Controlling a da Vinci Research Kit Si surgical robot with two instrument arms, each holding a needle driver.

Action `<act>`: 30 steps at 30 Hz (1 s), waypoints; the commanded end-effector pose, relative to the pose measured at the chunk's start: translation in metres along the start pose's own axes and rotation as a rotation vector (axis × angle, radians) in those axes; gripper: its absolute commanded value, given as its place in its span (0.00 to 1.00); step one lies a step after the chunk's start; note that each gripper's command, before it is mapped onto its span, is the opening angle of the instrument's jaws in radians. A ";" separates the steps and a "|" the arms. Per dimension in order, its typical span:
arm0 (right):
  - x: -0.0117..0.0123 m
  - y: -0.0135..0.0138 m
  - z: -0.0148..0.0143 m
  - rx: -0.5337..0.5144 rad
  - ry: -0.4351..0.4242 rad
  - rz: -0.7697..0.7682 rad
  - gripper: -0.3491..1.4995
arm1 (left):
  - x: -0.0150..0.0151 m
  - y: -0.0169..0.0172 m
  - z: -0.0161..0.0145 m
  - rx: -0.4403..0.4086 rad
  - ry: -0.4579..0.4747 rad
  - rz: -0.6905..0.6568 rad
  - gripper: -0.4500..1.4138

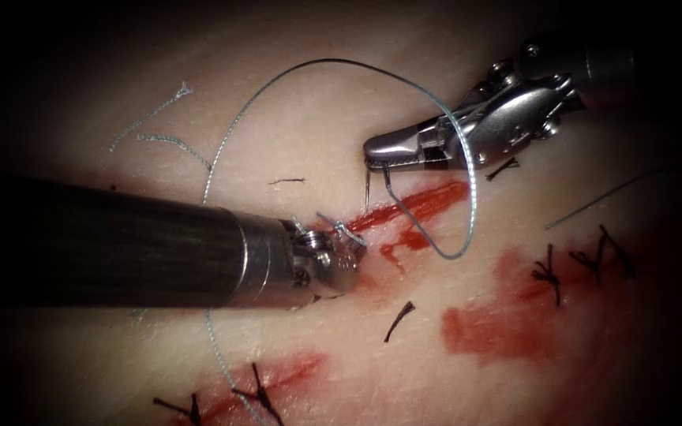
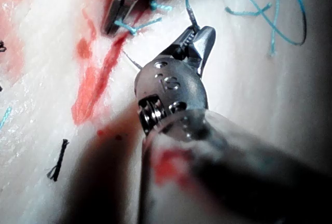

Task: Wound Closure

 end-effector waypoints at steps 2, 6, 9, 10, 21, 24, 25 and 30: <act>-0.0006 -0.0001 0.0011 -0.003 -0.001 -0.004 0.00 | 0.0002 0.0005 0.0006 -0.001 0.000 0.000 0.00; -0.0008 -0.0001 0.0012 -0.006 -0.003 -0.027 0.00 | 0.0002 0.0005 0.0005 -0.002 0.000 0.000 0.00; -0.0010 -0.0001 0.0011 -0.006 -0.003 -0.045 0.00 | 0.0002 0.0005 0.0005 -0.002 0.000 0.000 0.00; -0.0010 -0.0001 0.0011 -0.005 -0.001 -0.046 0.00 | 0.0002 0.0005 0.0005 -0.002 0.000 0.000 0.00; -0.0015 -0.0003 0.0004 0.056 -0.012 -0.068 0.00 | 0.0002 0.0005 0.0005 -0.002 0.000 0.000 0.00; -0.0015 -0.0003 0.0004 0.057 -0.012 -0.074 0.00 | 0.0002 0.0005 0.0005 -0.002 0.000 0.000 0.00; -0.0015 -0.0003 0.0004 0.057 -0.012 -0.074 0.00 | 0.0002 0.0005 0.0005 -0.002 0.000 0.000 0.00; -0.0015 -0.0002 0.0003 0.056 -0.012 -0.097 0.00 | 0.0002 0.0005 0.0005 -0.002 0.000 0.000 0.00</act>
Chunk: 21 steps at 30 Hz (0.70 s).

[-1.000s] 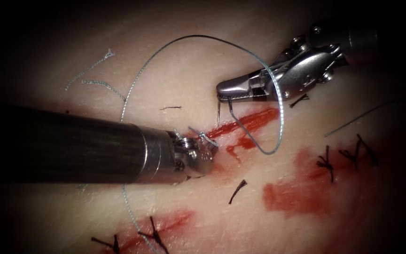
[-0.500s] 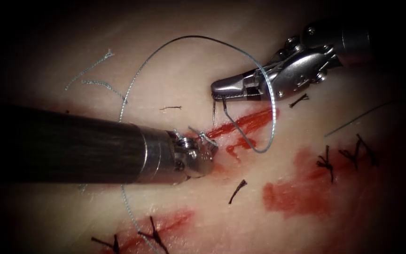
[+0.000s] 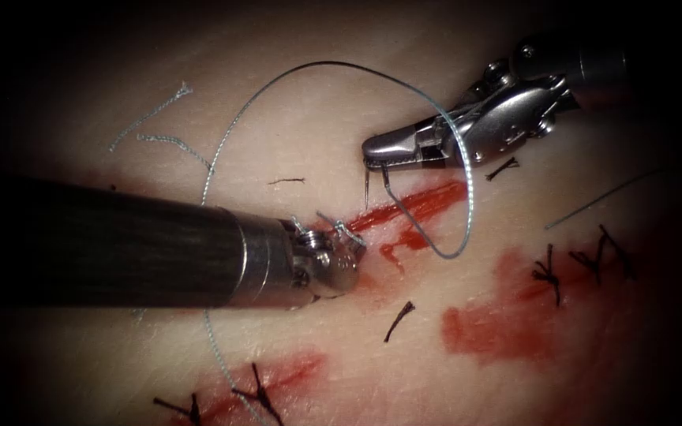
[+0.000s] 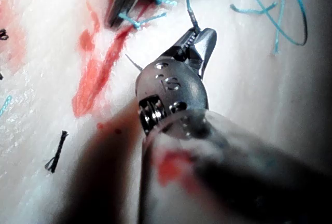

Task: Wound Closure

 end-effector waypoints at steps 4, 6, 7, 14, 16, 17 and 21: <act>-0.0004 0.0002 0.0008 -0.001 -0.006 -0.013 0.00 | 0.0001 0.0005 0.0006 -0.001 0.000 0.000 0.00; -0.0004 0.0002 0.0008 -0.001 -0.006 -0.031 0.00 | 0.0001 0.0005 0.0005 -0.001 0.000 0.000 0.00; -0.0005 0.0002 0.0008 -0.001 -0.006 -0.031 0.00 | 0.0001 0.0005 0.0005 -0.001 0.000 0.000 0.00; -0.0005 -0.0003 0.0012 0.002 -0.008 -0.042 0.00 | 0.0001 0.0005 0.0005 -0.001 0.000 0.000 0.00; -0.0005 -0.0006 0.0014 0.004 -0.009 -0.045 0.00 | 0.0002 0.0005 0.0005 -0.001 0.000 0.000 0.00; -0.0005 -0.0007 0.0015 0.005 -0.009 -0.046 0.00 | 0.0002 0.0005 0.0005 -0.002 0.000 0.000 0.00; -0.0006 -0.0010 0.0016 0.007 -0.009 -0.049 0.00 | 0.0002 0.0004 0.0004 -0.002 -0.001 -0.001 0.00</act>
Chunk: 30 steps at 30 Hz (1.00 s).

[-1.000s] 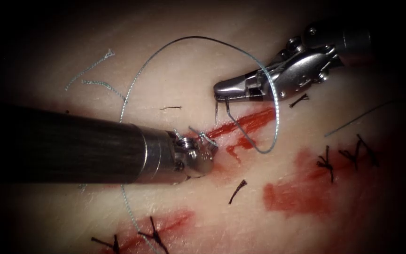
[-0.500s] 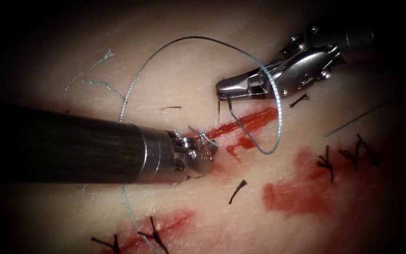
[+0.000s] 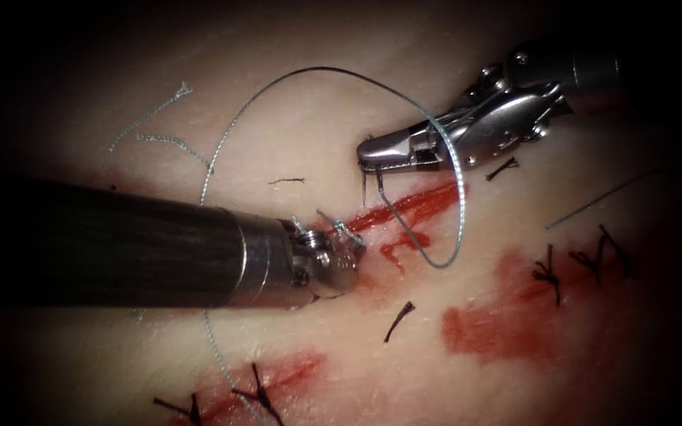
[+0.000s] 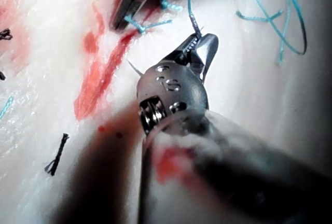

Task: Wound Closure

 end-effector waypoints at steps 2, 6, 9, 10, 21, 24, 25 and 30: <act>-0.0004 -0.0004 0.0010 0.001 0.001 -0.006 0.00 | 0.0001 0.0004 0.0006 -0.001 0.000 0.000 0.00; -0.0004 -0.0009 0.0012 0.004 0.000 -0.016 0.00 | 0.0001 0.0004 0.0005 -0.001 -0.001 0.000 0.00; -0.0004 -0.0011 0.0012 0.005 -0.002 -0.006 0.00 | 0.0002 0.0004 0.0005 -0.002 -0.001 -0.001 0.00; -0.0004 -0.0013 0.0013 0.005 0.008 0.009 0.00 | 0.0002 0.0004 0.0005 -0.002 -0.001 0.000 0.00; -0.0005 -0.0017 0.0012 0.017 0.009 0.060 0.00 | 0.0001 0.0004 0.0005 -0.001 -0.001 -0.001 0.00; -0.0006 -0.0013 0.0011 0.002 0.012 0.099 0.00 | 0.0001 0.0004 0.0006 0.000 -0.001 -0.001 0.00; -0.0007 -0.0011 0.0011 0.002 0.012 0.118 0.00 | 0.0000 0.0005 0.0007 0.001 0.000 -0.001 0.00; -0.0010 -0.0006 0.0008 -0.024 0.021 0.206 0.00 | -0.0002 0.0009 0.0010 0.005 0.001 -0.001 0.00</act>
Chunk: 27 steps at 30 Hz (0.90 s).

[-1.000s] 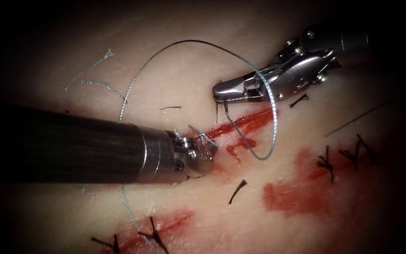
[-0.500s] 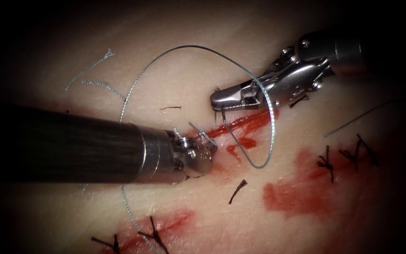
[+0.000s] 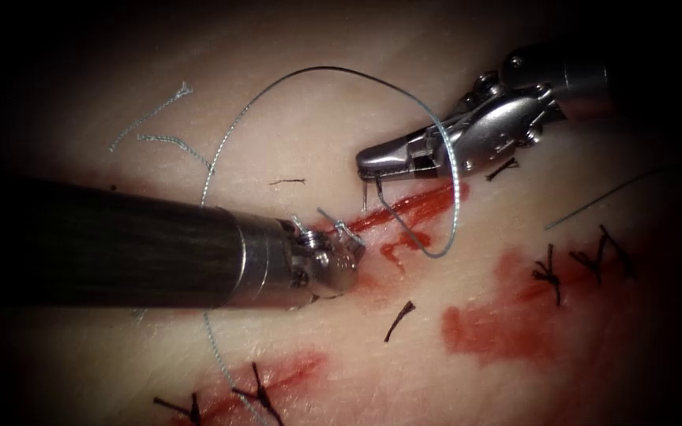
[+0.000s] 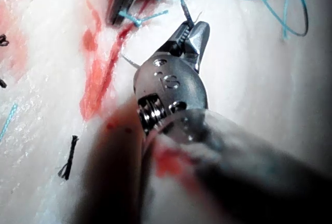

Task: Wound Closure

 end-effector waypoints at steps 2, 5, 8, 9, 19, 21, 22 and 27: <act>-0.0005 0.0009 0.0004 -0.028 0.012 0.047 0.00 | -0.0001 0.0009 0.0010 -0.008 -0.014 0.008 0.00; -0.0005 0.0009 0.0005 -0.027 0.013 0.082 0.00 | -0.0002 0.0010 0.0011 -0.006 -0.013 0.008 0.00; -0.0006 0.0009 0.0005 -0.030 0.015 0.117 0.00 | -0.0002 0.0009 0.0011 -0.007 -0.013 0.008 0.00; -0.0006 0.0010 0.0005 -0.036 0.018 0.130 0.00 | -0.0002 0.0008 0.0011 -0.007 -0.013 0.015 0.00; -0.0007 0.0009 0.0007 -0.060 0.054 0.310 0.00 | -0.0003 0.0006 0.0012 -0.008 -0.013 0.015 0.00; -0.0008 0.0011 0.0006 -0.055 0.075 0.340 0.00 | -0.0004 0.0005 0.0012 -0.008 -0.013 0.015 0.00; -0.0009 0.0011 0.0005 -0.050 0.084 0.357 0.00 | -0.0004 0.0005 0.0012 -0.008 -0.013 0.015 0.00; -0.0014 0.0004 0.0005 0.000 0.139 0.511 0.00 | -0.0003 0.0004 0.0011 -0.009 -0.013 0.020 0.00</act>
